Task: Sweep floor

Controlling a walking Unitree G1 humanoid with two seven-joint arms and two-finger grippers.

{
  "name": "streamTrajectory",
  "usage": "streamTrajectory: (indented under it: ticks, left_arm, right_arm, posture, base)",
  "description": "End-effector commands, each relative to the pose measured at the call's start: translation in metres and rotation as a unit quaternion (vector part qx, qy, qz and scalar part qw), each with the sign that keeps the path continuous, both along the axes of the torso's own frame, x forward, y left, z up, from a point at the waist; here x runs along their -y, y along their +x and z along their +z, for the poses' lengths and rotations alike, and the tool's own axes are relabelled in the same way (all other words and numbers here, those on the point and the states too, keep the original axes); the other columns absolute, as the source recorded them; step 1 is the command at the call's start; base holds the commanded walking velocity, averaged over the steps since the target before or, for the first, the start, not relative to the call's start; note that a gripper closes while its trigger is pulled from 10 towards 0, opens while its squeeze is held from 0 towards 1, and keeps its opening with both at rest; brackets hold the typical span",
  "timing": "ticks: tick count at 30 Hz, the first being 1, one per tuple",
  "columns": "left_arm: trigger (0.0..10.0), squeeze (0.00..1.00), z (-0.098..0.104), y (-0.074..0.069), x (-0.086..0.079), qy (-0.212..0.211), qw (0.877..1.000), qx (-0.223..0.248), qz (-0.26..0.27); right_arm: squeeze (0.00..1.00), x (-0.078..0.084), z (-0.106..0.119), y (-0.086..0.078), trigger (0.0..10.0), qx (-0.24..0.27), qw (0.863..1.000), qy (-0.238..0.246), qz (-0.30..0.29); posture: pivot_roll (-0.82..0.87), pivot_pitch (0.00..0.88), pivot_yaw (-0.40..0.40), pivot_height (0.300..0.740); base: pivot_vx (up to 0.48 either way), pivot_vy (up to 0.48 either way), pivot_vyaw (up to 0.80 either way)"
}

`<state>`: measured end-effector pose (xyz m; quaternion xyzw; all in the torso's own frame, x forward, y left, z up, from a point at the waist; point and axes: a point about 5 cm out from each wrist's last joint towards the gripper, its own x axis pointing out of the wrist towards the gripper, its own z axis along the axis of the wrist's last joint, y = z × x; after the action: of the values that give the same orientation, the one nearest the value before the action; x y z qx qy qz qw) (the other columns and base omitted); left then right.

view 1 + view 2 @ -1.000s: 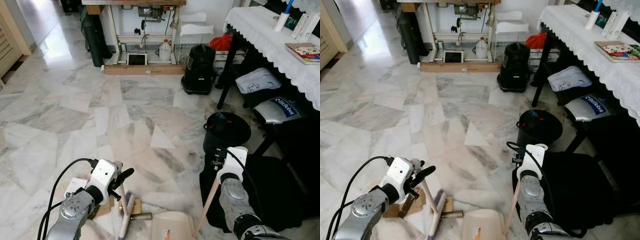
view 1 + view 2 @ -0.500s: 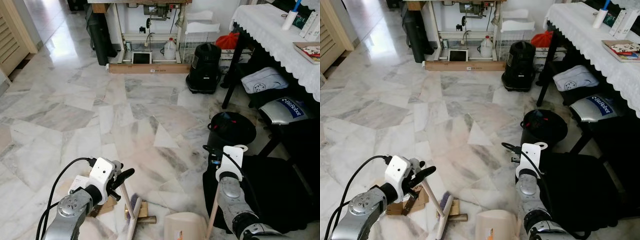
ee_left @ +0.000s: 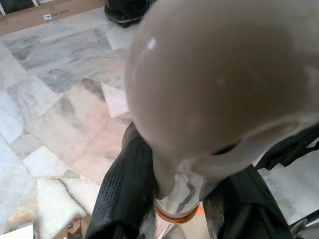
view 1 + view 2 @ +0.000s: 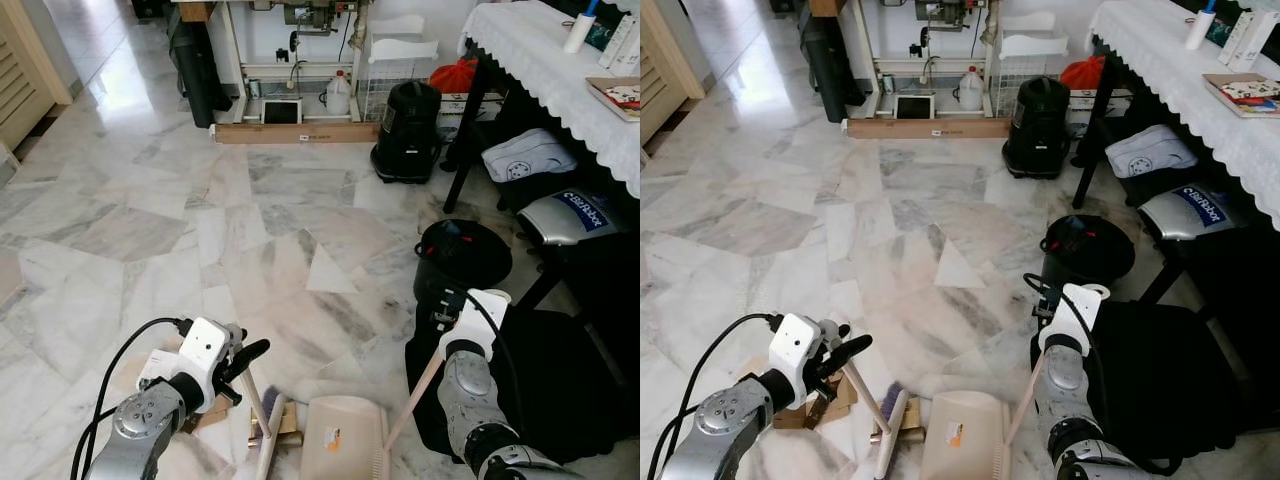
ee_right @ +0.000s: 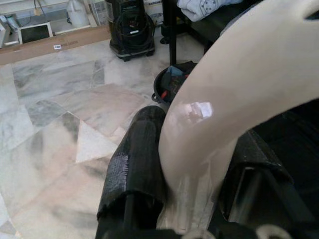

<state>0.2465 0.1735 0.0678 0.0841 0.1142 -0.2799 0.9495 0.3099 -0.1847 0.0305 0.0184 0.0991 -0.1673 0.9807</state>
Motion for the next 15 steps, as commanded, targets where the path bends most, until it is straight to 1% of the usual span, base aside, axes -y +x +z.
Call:
streamTrajectory:
  ticks: [1, 6, 8, 12, 15]
  left_arm:
    - [10.0, 0.0, -0.011, -0.008, 0.002, -0.008, 0.999, -0.035, -0.009]
    - [10.0, 0.0, -0.011, -0.01, 0.001, -0.007, 0.999, -0.037, -0.008]
    - [10.0, 0.0, -0.013, -0.012, 0.001, -0.005, 0.999, -0.039, -0.008]
    - [10.0, 0.0, -0.014, -0.013, 0.0, -0.004, 0.999, -0.04, -0.008]
    - [10.0, 0.0, -0.013, -0.013, 0.0, -0.002, 0.999, -0.04, -0.009]
  right_arm:
    - [0.0, 0.001, -0.003, -0.001, 10.0, -0.016, 0.999, -0.034, 0.013]
    - [0.0, 0.003, -0.006, -0.004, 10.0, -0.024, 0.999, -0.039, 0.012]
    - [0.0, 0.005, -0.008, -0.005, 10.0, -0.034, 0.999, -0.041, 0.005]
    - [0.0, 0.003, -0.007, -0.004, 10.0, -0.031, 0.999, -0.04, 0.012]
    - [0.0, -0.005, -0.003, 0.0, 10.0, -0.019, 0.999, -0.035, 0.034]
  posture:
    - [0.06, 0.097, -0.013, 0.74]
    - [0.06, 0.102, -0.011, 0.74]
    - [0.06, 0.106, -0.008, 0.74]
    - [0.07, 0.109, -0.006, 0.74]
    - [0.07, 0.112, -0.001, 0.74]
  base:
    - [0.0, 0.0, 0.0]
    - [0.0, 0.0, 0.0]
    - [0.0, 0.0, 0.0]
    - [0.0, 0.0, 0.0]
    - [0.0, 0.0, 0.0]
